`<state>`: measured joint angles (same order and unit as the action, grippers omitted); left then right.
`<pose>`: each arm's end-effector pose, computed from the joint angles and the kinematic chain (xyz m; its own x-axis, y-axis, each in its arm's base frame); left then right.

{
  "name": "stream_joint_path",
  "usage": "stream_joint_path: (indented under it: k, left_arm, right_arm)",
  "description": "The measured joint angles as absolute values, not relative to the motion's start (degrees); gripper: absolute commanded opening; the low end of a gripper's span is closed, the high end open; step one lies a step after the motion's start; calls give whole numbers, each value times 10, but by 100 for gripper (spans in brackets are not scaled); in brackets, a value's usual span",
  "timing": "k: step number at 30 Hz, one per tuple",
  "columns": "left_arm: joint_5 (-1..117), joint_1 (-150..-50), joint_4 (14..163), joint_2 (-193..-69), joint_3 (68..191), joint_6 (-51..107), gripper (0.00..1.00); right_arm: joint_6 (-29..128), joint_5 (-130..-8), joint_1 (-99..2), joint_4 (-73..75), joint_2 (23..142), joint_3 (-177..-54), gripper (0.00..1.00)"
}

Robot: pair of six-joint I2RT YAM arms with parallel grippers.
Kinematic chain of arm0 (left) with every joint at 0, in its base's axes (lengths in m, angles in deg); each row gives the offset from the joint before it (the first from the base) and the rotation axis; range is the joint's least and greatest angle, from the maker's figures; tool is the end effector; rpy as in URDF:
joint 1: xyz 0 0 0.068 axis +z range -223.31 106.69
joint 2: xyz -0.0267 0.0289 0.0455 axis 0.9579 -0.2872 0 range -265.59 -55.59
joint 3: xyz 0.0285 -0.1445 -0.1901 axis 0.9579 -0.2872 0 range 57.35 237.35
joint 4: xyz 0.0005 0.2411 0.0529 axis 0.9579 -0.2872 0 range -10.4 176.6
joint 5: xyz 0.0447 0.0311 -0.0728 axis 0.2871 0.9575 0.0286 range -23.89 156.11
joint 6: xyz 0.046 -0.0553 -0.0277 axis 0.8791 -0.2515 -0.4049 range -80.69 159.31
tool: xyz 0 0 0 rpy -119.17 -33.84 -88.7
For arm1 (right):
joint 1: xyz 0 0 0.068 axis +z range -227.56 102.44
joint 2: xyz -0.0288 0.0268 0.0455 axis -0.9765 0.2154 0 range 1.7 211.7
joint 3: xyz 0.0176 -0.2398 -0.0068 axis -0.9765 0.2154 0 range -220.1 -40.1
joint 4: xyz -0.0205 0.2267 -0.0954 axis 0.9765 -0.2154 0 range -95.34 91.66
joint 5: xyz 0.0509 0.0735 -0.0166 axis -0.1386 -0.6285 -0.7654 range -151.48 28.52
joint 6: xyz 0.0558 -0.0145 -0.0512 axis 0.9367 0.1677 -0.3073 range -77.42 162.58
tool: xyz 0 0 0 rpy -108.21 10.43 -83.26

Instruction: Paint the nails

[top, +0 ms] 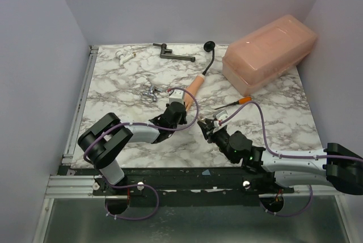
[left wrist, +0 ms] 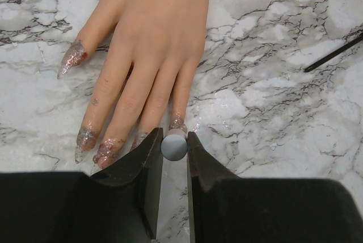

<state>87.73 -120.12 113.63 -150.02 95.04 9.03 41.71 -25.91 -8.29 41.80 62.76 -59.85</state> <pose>0.2441 -0.2248 0.1175 -0.5243 -0.1264 -0.8421 0.2251 0.9332 -0.2802 0.1233 0.2181 0.2063 0.0012 -0.0317 -0.9995 -0.5550 0.8314 -0.0270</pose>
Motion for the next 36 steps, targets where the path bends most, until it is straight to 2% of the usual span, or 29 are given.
stream_joint_path:
  k: [17,36]
  left_arm:
    - [899,-1202,1135,-1494,941,72,0]
    - [897,-1202,1205,-1475,905,102,0]
  right_arm:
    - [417,-259,-83,418,628,-599,1]
    - [417,-259,-83,418,628,-599,1]
